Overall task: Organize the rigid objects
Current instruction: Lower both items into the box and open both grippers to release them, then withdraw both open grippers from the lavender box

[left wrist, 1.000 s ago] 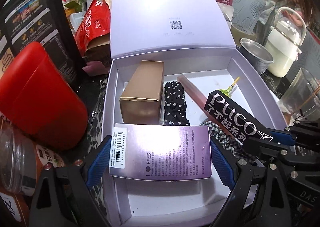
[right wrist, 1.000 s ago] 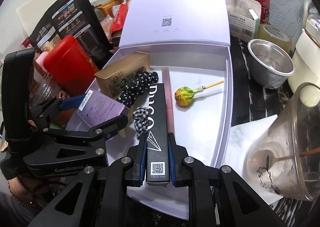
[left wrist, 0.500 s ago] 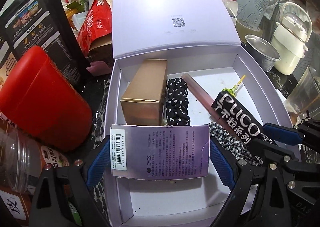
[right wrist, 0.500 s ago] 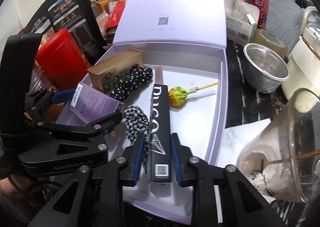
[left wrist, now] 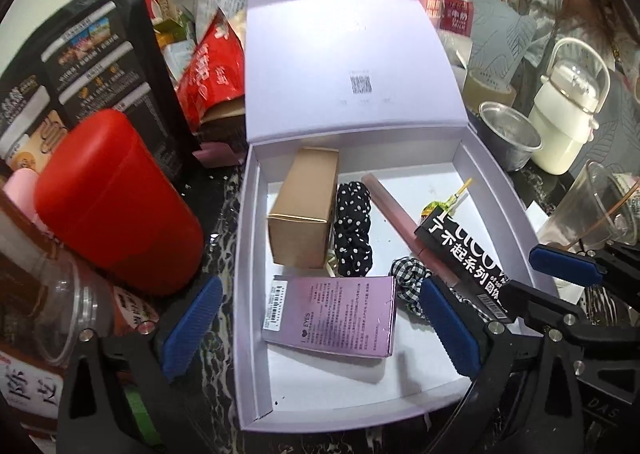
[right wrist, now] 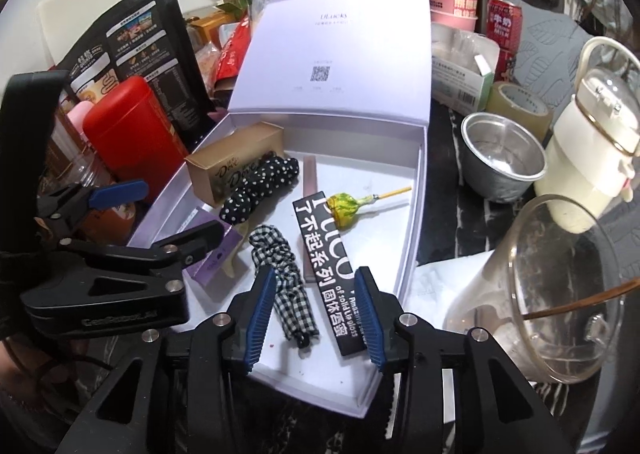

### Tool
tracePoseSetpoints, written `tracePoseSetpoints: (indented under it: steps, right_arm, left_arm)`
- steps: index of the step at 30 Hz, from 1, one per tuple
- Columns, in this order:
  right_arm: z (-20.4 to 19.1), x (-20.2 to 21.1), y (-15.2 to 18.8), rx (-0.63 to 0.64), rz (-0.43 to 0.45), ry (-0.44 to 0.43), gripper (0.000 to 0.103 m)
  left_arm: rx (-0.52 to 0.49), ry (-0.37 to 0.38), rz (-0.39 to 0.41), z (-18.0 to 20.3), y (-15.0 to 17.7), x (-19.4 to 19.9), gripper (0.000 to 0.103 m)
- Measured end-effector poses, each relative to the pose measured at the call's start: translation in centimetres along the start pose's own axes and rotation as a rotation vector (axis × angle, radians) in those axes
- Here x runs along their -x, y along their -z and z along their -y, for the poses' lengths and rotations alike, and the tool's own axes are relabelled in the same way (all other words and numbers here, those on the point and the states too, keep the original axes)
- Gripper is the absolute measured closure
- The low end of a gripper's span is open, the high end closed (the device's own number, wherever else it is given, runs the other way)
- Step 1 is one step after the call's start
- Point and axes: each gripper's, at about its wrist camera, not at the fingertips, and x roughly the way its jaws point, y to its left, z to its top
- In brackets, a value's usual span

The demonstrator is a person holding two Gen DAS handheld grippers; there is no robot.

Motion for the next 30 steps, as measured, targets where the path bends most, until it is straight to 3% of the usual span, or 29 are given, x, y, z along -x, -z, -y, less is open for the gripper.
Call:
tracePoseSetpoints:
  steps: [16,18,24,30]
  right_arm:
    - [-2.4,4.9,1.5,0.039,0.071,-0.012,0.053]
    - [-2.9,5.7,1.8,0.041,0.084,-0.009,0.046]
    - [-4.6,7.4,3.2,0.063,0.097,-0.001,0.036]
    - [-6.1,8.8,4.7,0.088,0.090,0.035,0.032]
  left_arm:
    - [0.038,0.003,0.063,-0.8,1.8,7.3,0.002]
    - [0.039,0.000,0.071,-0.9,2.5,8.5,0.002]
    - [0.055,-0.004,0.064,-1.4,4.4,10.7,0.002]
    - [0.059,-0.008,0.057,-1.8,6.4,12.1,0.002]
